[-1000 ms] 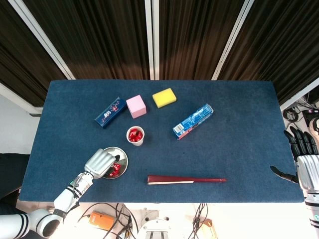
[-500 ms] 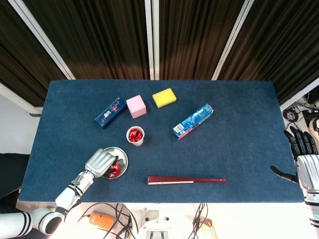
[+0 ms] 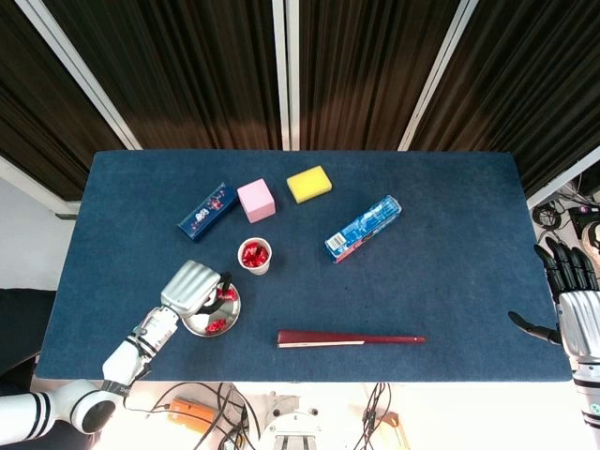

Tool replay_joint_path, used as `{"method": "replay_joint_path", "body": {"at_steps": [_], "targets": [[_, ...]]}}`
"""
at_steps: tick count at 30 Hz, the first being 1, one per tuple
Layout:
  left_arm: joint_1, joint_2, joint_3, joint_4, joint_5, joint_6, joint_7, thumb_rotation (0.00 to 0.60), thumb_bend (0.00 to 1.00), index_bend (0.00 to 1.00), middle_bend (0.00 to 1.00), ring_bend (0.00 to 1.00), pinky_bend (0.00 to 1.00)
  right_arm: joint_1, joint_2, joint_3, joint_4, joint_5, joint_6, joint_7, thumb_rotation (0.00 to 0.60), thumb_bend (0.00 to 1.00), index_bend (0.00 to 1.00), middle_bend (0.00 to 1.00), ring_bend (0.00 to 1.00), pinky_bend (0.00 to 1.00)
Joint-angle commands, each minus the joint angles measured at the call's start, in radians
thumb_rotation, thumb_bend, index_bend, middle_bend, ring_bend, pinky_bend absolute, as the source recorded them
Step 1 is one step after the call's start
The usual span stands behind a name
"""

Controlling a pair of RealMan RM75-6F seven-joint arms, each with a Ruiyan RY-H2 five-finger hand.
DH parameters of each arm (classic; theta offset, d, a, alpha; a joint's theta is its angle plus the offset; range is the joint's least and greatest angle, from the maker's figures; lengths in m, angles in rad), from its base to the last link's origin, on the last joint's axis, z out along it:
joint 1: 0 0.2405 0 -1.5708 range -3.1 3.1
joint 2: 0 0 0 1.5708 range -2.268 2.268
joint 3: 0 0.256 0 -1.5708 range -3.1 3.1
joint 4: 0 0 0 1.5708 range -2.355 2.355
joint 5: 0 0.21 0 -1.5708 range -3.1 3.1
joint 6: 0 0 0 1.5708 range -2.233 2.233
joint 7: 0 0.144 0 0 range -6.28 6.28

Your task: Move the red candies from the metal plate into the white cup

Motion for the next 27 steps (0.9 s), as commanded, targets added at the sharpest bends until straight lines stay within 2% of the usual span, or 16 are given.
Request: {"method": "replay_joint_path", "body": {"at_steps": [1, 7, 13, 18, 27], "targets": [[-0.042, 0.019, -0.066, -0.028, -0.037, -0.017, -0.028, 0.600, 0.36, 0.58, 0.92, 0.83, 0.69, 0.000, 0.000, 0.000, -0.001, -0.001, 0.001, 0.000, 0.600, 0.12, 0.00, 0.00, 0.00, 0.00], [-0.131, -0.003, -0.147, -0.015, -0.176, -0.100, 0.016, 0.600, 0.36, 0.58, 0.92, 0.83, 0.69, -0.004, 0.000, 0.000, 0.004, 0.004, 0.003, 0.006, 0.600, 0.12, 0.00, 0.00, 0.00, 0.00], [-0.210, -0.046, -0.185, 0.029, -0.319, -0.142, 0.092, 0.600, 0.36, 0.58, 0.92, 0.83, 0.69, -0.004, -0.002, 0.000, 0.010, 0.010, -0.001, 0.011, 0.600, 0.12, 0.00, 0.00, 0.00, 0.00], [-0.250, -0.063, -0.187, 0.054, -0.409, -0.154, 0.131, 0.600, 0.35, 0.57, 0.92, 0.83, 0.69, -0.003, -0.003, 0.002, 0.015, 0.016, -0.006, 0.014, 0.600, 0.12, 0.00, 0.00, 0.00, 0.00], [-0.270, -0.050, -0.157, 0.049, -0.469, -0.138, 0.150, 0.600, 0.32, 0.43, 0.92, 0.83, 0.69, 0.005, -0.006, 0.006, 0.023, 0.024, -0.021, 0.019, 0.600, 0.12, 0.00, 0.00, 0.00, 0.00]]}}
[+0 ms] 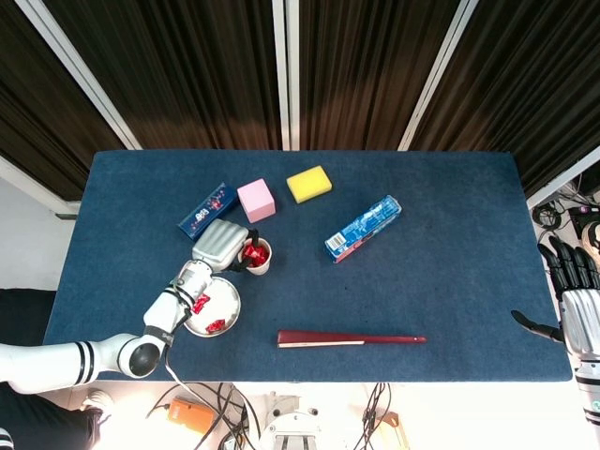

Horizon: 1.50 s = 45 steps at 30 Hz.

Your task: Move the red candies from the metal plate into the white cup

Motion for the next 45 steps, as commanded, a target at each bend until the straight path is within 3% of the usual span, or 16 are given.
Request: {"method": "replay_joint_path", "body": {"at_steps": [1, 10, 21, 34, 45], "targets": [[0.000, 0.012, 0.008, -0.012, -0.007, 0.007, -0.002, 0.600, 0.31, 0.41, 0.92, 0.83, 0.69, 0.001, -0.001, 0.001, 0.000, 0.000, -0.001, 0.000, 0.600, 0.12, 0.00, 0.00, 0.00, 0.00], [0.075, 0.094, 0.052, -0.096, 0.097, 0.098, -0.078, 0.600, 0.30, 0.39, 0.92, 0.82, 0.69, 0.000, 0.001, 0.002, -0.003, -0.002, 0.004, 0.000, 0.600, 0.12, 0.00, 0.00, 0.00, 0.00], [0.249, 0.181, 0.205, -0.175, 0.365, 0.268, -0.154, 0.600, 0.27, 0.39, 0.92, 0.82, 0.69, 0.008, 0.001, 0.002, -0.015, -0.018, 0.005, -0.012, 0.600, 0.12, 0.00, 0.00, 0.00, 0.00], [0.365, 0.099, 0.321, -0.127, 0.459, 0.302, -0.130, 0.600, 0.20, 0.40, 0.92, 0.82, 0.69, 0.014, 0.000, 0.002, -0.016, -0.014, -0.005, -0.016, 0.600, 0.12, 0.00, 0.00, 0.00, 0.00], [0.376, 0.015, 0.322, -0.088, 0.449, 0.239, -0.088, 0.600, 0.18, 0.40, 0.92, 0.82, 0.69, 0.014, -0.001, 0.000, -0.013, -0.013, -0.005, -0.014, 0.600, 0.12, 0.00, 0.00, 0.00, 0.00]]}}
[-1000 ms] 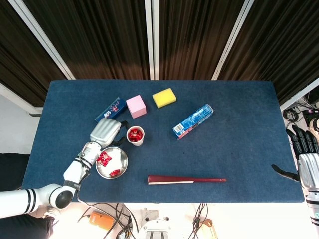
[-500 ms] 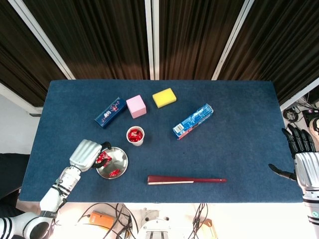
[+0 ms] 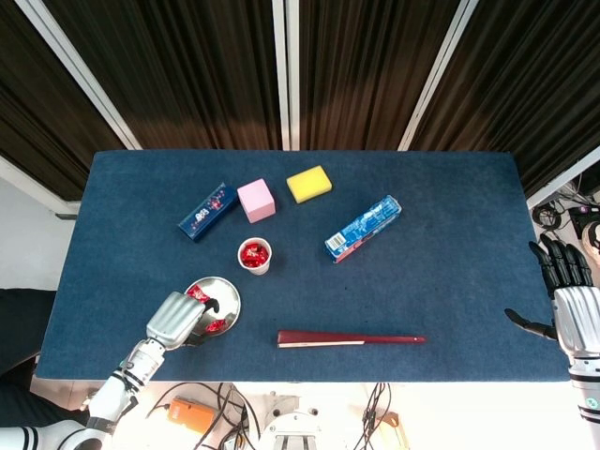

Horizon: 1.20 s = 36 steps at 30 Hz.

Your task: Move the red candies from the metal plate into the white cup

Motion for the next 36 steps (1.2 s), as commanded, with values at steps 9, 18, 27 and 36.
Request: {"method": "replay_joint_path", "body": {"at_steps": [9, 18, 27, 36], "targets": [[-0.001, -0.035, -0.033, 0.043, -0.043, -0.045, -0.003, 0.600, 0.18, 0.40, 0.92, 0.82, 0.69, -0.001, 0.003, 0.000, -0.003, 0.003, 0.000, -0.002, 0.600, 0.12, 0.00, 0.00, 0.00, 0.00], [0.001, -0.041, -0.051, 0.072, -0.066, -0.066, -0.016, 0.600, 0.20, 0.42, 0.92, 0.82, 0.69, 0.004, 0.002, 0.001, -0.008, 0.004, -0.007, -0.010, 0.600, 0.12, 0.00, 0.00, 0.00, 0.00], [-0.003, -0.052, -0.054, 0.094, -0.065, -0.092, -0.028, 0.596, 0.25, 0.47, 0.92, 0.82, 0.69, 0.002, 0.003, 0.000, -0.013, 0.007, -0.006, -0.017, 0.600, 0.12, 0.00, 0.00, 0.00, 0.00], [-0.006, -0.061, -0.056, 0.116, -0.062, -0.120, -0.057, 0.598, 0.33, 0.54, 0.92, 0.83, 0.69, 0.002, 0.004, 0.000, -0.016, 0.007, -0.006, -0.021, 0.600, 0.12, 0.00, 0.00, 0.00, 0.00]]}}
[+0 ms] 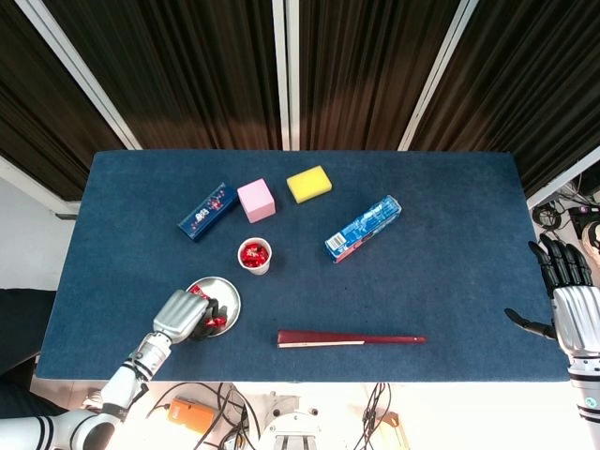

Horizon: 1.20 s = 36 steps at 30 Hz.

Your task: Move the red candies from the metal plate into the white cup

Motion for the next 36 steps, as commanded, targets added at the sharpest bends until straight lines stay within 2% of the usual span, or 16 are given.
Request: {"method": "replay_joint_path", "body": {"at_steps": [1, 9, 12, 18, 21, 27, 36], "targets": [[-0.002, -0.002, -0.001, 0.007, 0.001, -0.011, -0.012, 0.598, 0.34, 0.55, 0.92, 0.83, 0.69, 0.000, 0.000, 0.000, -0.001, 0.000, -0.001, -0.001, 0.600, 0.12, 0.00, 0.00, 0.00, 0.00], [0.002, 0.028, -0.020, -0.018, 0.024, 0.011, -0.054, 0.598, 0.39, 0.57, 0.92, 0.83, 0.69, 0.000, 0.001, 0.001, -0.003, -0.001, 0.001, -0.002, 0.600, 0.12, 0.00, 0.00, 0.00, 0.00], [0.000, 0.061, -0.048, -0.055, 0.039, 0.036, -0.089, 0.597, 0.39, 0.57, 0.92, 0.83, 0.69, 0.000, 0.000, 0.001, -0.003, -0.002, 0.003, -0.003, 0.600, 0.12, 0.00, 0.00, 0.00, 0.00], [-0.037, 0.083, -0.156, -0.099, 0.047, 0.068, -0.164, 0.597, 0.39, 0.57, 0.92, 0.83, 0.69, 0.001, -0.003, 0.000, -0.001, -0.004, 0.003, 0.001, 0.600, 0.12, 0.00, 0.00, 0.00, 0.00], [-0.089, 0.074, -0.221, -0.100, 0.004, 0.026, -0.179, 0.599, 0.39, 0.57, 0.92, 0.83, 0.69, 0.001, 0.000, -0.001, -0.004, -0.008, 0.005, -0.004, 0.600, 0.12, 0.00, 0.00, 0.00, 0.00], [-0.189, 0.039, -0.300, -0.070, -0.105, -0.060, -0.129, 0.596, 0.39, 0.57, 0.92, 0.83, 0.69, -0.008, 0.002, -0.003, -0.007, -0.003, 0.013, -0.003, 0.600, 0.12, 0.00, 0.00, 0.00, 0.00], [-0.284, -0.027, -0.328, 0.020, -0.277, -0.120, -0.039, 0.596, 0.39, 0.57, 0.92, 0.83, 0.69, -0.015, 0.002, -0.003, -0.001, 0.004, 0.016, 0.003, 0.600, 0.12, 0.00, 0.00, 0.00, 0.00]]}}
